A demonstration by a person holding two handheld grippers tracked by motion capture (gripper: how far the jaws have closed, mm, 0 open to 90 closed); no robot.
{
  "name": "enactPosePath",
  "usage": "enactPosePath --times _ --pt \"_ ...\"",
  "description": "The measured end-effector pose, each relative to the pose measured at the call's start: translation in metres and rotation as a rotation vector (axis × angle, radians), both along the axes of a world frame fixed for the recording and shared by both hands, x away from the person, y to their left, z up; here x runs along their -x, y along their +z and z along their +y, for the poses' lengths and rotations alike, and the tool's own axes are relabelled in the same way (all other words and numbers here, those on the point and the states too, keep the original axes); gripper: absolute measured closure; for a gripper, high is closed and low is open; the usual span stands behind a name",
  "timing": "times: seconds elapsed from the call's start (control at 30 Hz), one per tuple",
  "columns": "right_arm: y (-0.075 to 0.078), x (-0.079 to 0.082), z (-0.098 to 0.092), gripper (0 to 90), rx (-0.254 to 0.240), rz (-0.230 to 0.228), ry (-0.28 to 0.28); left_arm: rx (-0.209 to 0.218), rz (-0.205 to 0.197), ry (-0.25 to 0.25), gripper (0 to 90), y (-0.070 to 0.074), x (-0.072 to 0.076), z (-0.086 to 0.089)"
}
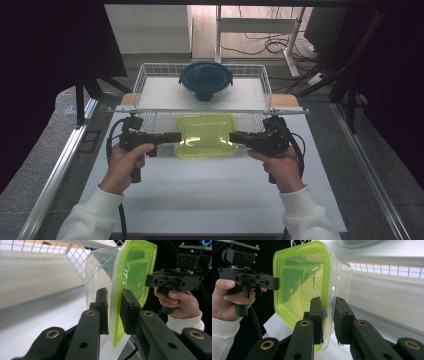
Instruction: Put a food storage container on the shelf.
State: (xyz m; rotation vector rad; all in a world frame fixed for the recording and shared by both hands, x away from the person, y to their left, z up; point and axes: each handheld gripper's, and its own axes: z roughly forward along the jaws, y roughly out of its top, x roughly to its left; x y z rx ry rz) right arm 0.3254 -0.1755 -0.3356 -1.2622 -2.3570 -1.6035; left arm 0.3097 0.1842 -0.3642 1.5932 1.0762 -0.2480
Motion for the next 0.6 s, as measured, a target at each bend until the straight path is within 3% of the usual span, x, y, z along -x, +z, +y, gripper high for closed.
enactPosePath --times 0.6 --pt "0.037 -0.006 -0.002 77.0 -0.015 -0.052 -0.011 -0.012 -0.050 0.005 78.3 0.044 -0.011 -0.001"
